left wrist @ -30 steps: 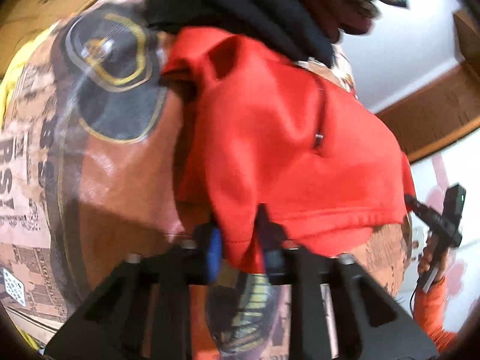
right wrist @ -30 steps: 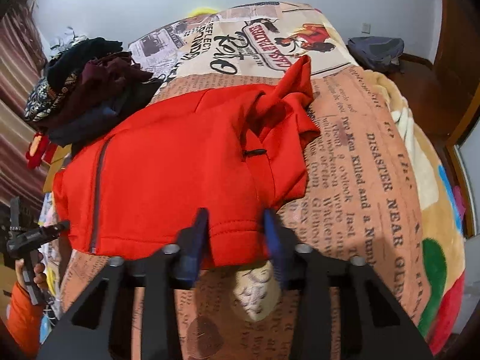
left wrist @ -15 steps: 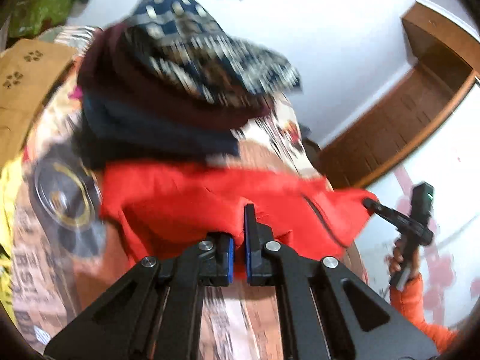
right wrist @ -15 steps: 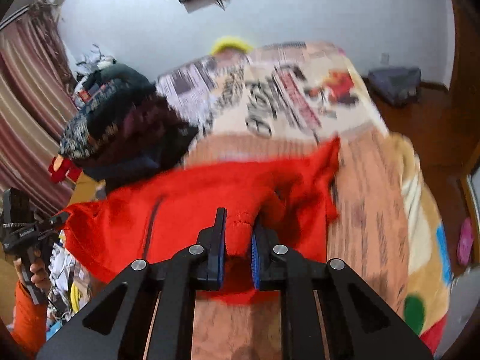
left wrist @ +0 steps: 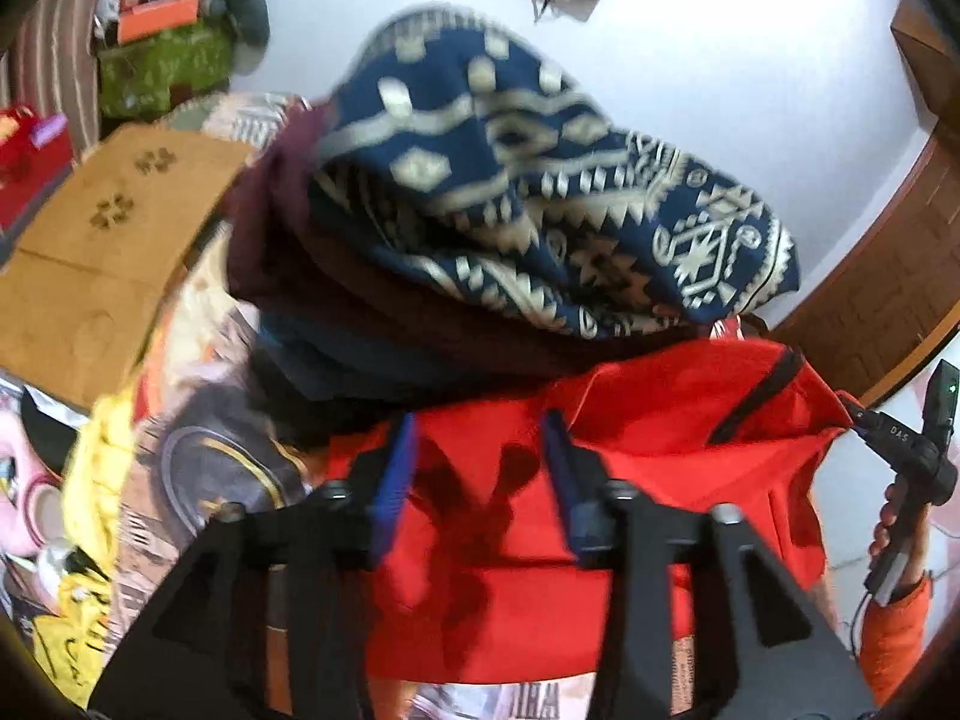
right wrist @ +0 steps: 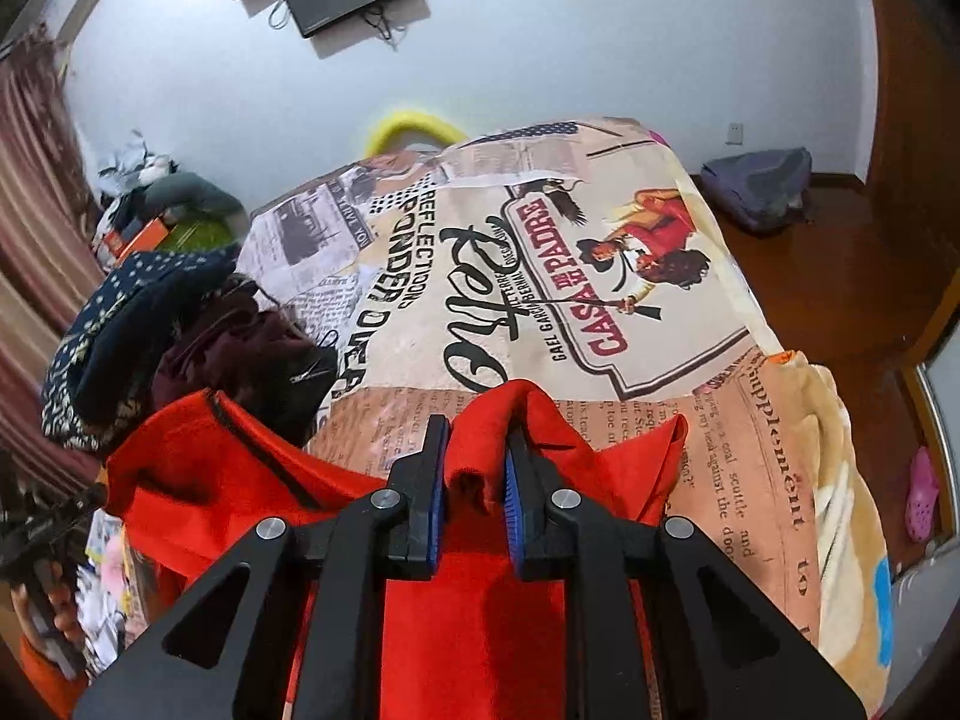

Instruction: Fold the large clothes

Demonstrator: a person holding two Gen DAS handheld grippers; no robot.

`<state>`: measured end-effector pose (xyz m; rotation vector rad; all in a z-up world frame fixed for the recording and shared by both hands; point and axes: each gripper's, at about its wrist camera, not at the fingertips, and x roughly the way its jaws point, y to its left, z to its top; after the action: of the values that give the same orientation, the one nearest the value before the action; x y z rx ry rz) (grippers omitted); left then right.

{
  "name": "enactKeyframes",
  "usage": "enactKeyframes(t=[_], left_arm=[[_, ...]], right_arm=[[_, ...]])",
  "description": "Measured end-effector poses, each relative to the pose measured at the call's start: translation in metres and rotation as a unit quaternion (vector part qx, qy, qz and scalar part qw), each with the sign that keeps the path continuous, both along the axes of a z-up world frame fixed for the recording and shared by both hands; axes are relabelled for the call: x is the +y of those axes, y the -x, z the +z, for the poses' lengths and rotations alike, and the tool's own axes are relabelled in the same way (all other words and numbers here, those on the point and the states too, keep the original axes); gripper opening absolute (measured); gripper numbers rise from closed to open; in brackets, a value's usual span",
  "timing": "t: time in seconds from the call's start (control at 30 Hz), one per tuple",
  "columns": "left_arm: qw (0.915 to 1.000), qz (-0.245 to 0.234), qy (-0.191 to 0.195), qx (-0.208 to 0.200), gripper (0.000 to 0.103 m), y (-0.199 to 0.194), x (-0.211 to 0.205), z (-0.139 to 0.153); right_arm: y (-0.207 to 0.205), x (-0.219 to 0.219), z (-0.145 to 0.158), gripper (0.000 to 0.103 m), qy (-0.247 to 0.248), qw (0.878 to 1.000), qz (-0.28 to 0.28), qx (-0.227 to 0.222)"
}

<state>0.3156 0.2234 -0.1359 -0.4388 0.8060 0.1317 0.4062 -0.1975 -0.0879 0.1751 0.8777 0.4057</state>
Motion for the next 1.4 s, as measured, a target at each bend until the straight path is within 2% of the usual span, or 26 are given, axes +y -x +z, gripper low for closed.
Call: enactKeyframes(t=[0.07,0.17,0.23,0.27,0.4,0.5,0.57,0.73,0.83,0.9,1.0,1.1,1.17,1.2,1.23,1.27,1.3,1.4], left_arm=[[0.9998,0.008,-0.01,-0.013,0.053,0.008,0.003,0.009],[0.9994,0.013,-0.025,-0.02,0.062,0.021,0.005,0.018],[0.9993,0.01,-0.032,-0.013,0.065,0.029,0.007,0.015],[0.9994,0.009,-0.032,-0.009,0.065,0.031,0.007,0.013],[0.9998,0.005,-0.011,0.017,0.068,0.049,0.011,-0.015],[0.9987,0.004,0.025,0.044,0.068,0.059,0.014,-0.045],[0.9966,0.005,0.049,0.066,0.068,0.062,0.011,-0.065],[0.9892,-0.022,0.089,0.114,0.068,0.053,-0.001,-0.117],[0.9879,-0.025,0.086,0.127,0.068,0.043,-0.009,-0.132],[0.9867,-0.029,0.098,0.126,0.069,0.037,-0.011,-0.137],[0.9858,-0.034,0.107,0.125,0.068,0.025,-0.017,-0.144],[0.9865,-0.035,0.112,0.115,0.067,0.021,-0.02,-0.147],[0.986,-0.037,0.124,0.104,0.05,0.02,-0.022,-0.147],[0.9865,-0.037,0.122,0.102,0.036,0.02,-0.024,-0.146],[0.9887,-0.034,0.106,0.1,0.026,0.021,-0.028,-0.143],[0.99,-0.035,0.094,0.1,0.022,0.021,-0.032,-0.14],[0.9911,-0.036,0.081,0.1,0.013,0.022,-0.036,-0.136],[0.9928,-0.043,0.063,0.092,0.011,0.029,-0.047,-0.119]], right_arm=[[0.003,-0.002,0.01,0.02,0.019,1.0,-0.008,-0.015],[0.015,-0.014,0.039,0.036,0.054,0.995,-0.042,-0.073],[0.02,-0.028,0.053,0.07,0.051,0.993,-0.053,-0.088],[0.024,-0.034,0.056,0.075,0.047,0.993,-0.054,-0.089],[0.034,-0.047,0.048,0.076,0.067,0.995,-0.041,-0.068],[0.04,-0.048,0.024,0.076,0.091,0.995,-0.019,-0.038],[0.041,-0.048,-0.002,0.076,0.099,0.995,-0.001,0.001],[0.034,-0.052,-0.064,0.076,0.071,0.993,0.007,0.096],[0.029,-0.049,-0.087,0.076,0.062,0.991,-0.002,0.122],[0.026,-0.046,-0.094,0.078,0.053,0.992,-0.009,0.118],[0.025,-0.034,-0.094,0.078,0.061,0.993,0.001,0.099],[0.024,-0.024,-0.098,0.075,0.056,0.993,0.019,0.102],[0.024,-0.021,-0.1,0.057,0.055,0.993,0.024,0.104],[0.024,-0.022,-0.103,0.034,0.041,0.992,0.027,0.119],[0.023,-0.025,-0.105,0.025,0.021,0.991,0.025,0.132],[0.024,-0.027,-0.106,0.024,0.009,0.99,0.02,0.136],[0.028,-0.029,-0.103,0.021,0.004,0.991,0.018,0.133],[0.039,-0.031,-0.09,0.017,0.0,0.993,0.017,0.118]])
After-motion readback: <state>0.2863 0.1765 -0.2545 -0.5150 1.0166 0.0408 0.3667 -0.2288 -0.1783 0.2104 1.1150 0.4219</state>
